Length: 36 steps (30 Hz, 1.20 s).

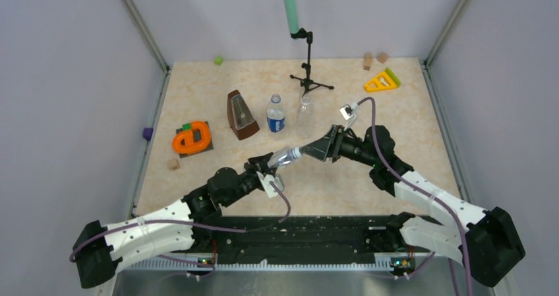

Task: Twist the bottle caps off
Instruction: Unscrew the bottle cap from the plastic bottle.

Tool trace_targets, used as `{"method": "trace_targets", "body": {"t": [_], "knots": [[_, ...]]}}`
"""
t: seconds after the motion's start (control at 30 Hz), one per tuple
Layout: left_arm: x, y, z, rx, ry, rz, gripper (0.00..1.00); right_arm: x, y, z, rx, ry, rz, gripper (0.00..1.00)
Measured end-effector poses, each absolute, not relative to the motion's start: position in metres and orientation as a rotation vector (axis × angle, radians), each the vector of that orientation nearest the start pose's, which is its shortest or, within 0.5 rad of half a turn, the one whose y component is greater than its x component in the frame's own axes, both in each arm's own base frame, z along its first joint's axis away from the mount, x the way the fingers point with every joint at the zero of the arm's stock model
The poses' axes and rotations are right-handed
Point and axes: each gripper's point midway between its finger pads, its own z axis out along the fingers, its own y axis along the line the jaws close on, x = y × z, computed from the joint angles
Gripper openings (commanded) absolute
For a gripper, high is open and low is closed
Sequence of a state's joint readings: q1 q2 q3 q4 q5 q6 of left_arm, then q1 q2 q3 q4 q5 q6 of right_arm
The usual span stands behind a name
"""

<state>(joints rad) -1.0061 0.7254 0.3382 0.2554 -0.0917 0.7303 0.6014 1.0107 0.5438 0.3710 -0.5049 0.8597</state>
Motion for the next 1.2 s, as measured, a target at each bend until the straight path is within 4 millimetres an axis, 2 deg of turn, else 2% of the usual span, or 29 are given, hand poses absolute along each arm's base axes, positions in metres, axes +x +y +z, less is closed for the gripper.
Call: {"method": "trace_targets", "body": {"t": [0.4,0.6,1.2], "knots": [[0.205,-0.241,0.187,1.256,1.159,-0.125,0.00,0.210,0.282,0.235,-0.202,1.883,1.480,0.60],[0.205,-0.243,0.177,1.278,1.179,-0.104,0.00,0.208,0.282,0.234,-0.208,1.889,1.486,0.60],[0.208,-0.239,0.185,1.244,1.175,-0.077,0.00,0.209,0.283,0.233,-0.201,1.894,1.490,0.62]]}}
